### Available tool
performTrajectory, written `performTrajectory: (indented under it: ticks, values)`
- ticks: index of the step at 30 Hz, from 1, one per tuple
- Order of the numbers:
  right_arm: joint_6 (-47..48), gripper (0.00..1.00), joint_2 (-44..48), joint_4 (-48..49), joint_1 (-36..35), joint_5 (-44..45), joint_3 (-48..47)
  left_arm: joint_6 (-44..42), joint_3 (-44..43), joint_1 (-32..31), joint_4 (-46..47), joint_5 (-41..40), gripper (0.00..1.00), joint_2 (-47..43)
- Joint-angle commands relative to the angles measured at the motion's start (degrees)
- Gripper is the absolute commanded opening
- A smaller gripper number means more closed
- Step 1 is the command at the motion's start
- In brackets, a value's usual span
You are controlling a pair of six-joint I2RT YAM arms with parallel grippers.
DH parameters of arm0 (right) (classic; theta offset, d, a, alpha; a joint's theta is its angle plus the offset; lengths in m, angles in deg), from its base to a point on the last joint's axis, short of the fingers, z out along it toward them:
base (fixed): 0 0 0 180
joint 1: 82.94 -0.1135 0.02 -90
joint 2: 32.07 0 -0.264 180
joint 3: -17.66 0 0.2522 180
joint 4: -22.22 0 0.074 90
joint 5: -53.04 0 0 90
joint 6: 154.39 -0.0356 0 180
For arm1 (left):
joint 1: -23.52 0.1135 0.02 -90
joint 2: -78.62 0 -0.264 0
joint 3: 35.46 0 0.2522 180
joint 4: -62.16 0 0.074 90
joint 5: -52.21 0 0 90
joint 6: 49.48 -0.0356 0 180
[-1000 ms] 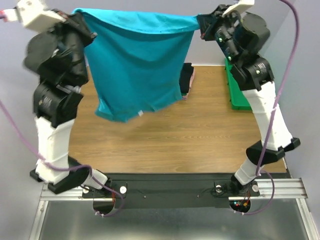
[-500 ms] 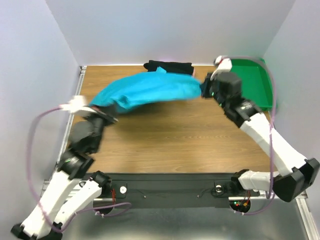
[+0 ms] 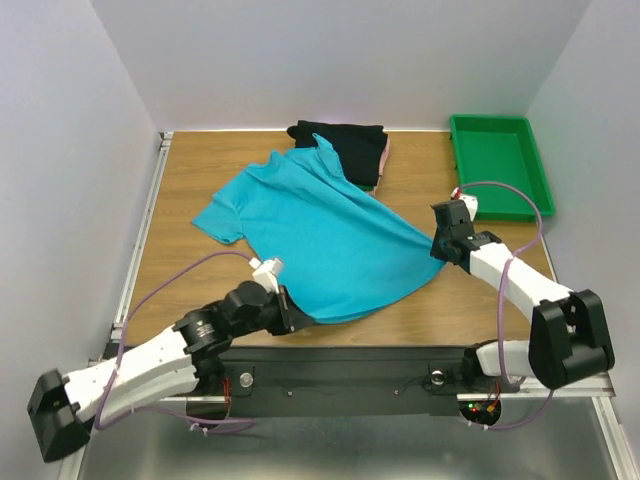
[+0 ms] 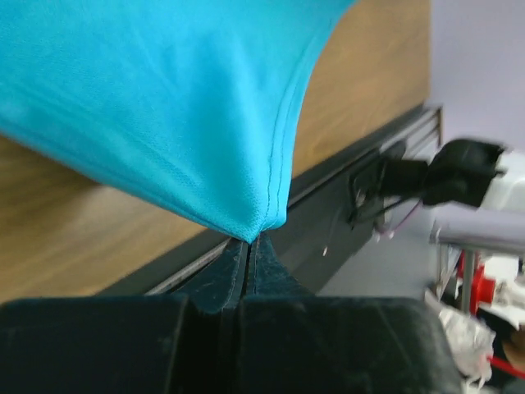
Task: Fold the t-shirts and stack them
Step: Flatten the tshirt out
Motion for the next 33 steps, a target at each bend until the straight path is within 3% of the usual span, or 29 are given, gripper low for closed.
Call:
performTrajectory:
  ticks: [1,9,11,13,14,15,16,17,18,20,22,25,27,29,33]
  values:
    - [-2.7,0.03,-2.7,2.5,1.0,4.2,-0.4,5.6,1.1,-6.7,4.8,2.4,0.0,7.0]
    - [-2.0,0.04,-4.7,1.1,2.9,6.2,-3.5,10.9,-4.7,-26.0,11.4,-2.2,0.0,17.4]
    - [-1.7,0.05,-6.0,1.0,3.6,6.6,-4.9,9.5,-6.5,-28.1,13.7,-1.5,0.09,20.8]
    - [-1.3,0.06,-7.6,0.7,4.7,6.6,-6.7,8.3,-10.0,-29.9,14.6,-2.0,0.27,26.1]
    - [-1.1,0.07,-9.1,0.5,4.8,6.7,-7.4,6.5,-11.3,-30.9,14.7,-1.9,0.5,28.0]
    - [-1.1,0.1,-10.1,0.2,5.0,7.3,-8.0,5.3,-14.3,-31.1,14.7,-1.2,0.59,31.6]
    - [-0.8,0.11,-10.9,-0.1,5.1,7.4,-8.7,4.3,-15.8,-31.7,14.6,-0.8,0.61,33.3]
    - [-0.7,0.12,-12.5,-0.3,5.5,7.8,-9.8,3.2,-17.3,-32.0,14.6,-0.3,0.72,34.8]
    - [-0.8,0.13,-13.1,-1.2,5.7,8.8,-10.7,0.9,-20.1,-32.4,14.3,0.4,0.9,37.2]
    - [-0.9,0.16,-14.3,-2.1,6.2,9.8,-12.7,-1.2,-22.8,-32.5,13.1,0.7,0.98,38.5]
    - [-1.1,0.38,-15.3,-3.7,6.7,11.0,-13.9,-3.6,-26.7,-32.5,8.3,-2.2,0.98,38.2]
    - [-2.0,1.0,-13.7,-6.0,6.8,8.8,-15.7,-3.9,-31.1,-32.0,-2.5,-13.7,0.98,34.4]
    - [-2.2,1.0,-11.1,-6.5,6.7,4.0,-15.6,-0.1,-32.2,-30.7,-12.2,-25.2,0.98,29.5]
    - [-2.9,1.0,-5.4,-6.4,6.3,-4.7,-14.0,5.0,-31.7,-25.5,-19.3,-31.3,0.98,25.6]
    - [-5.7,1.0,4.7,-5.0,2.5,-13.2,-8.8,4.3,-27.7,-10.5,-17.9,-39.0,0.98,13.3]
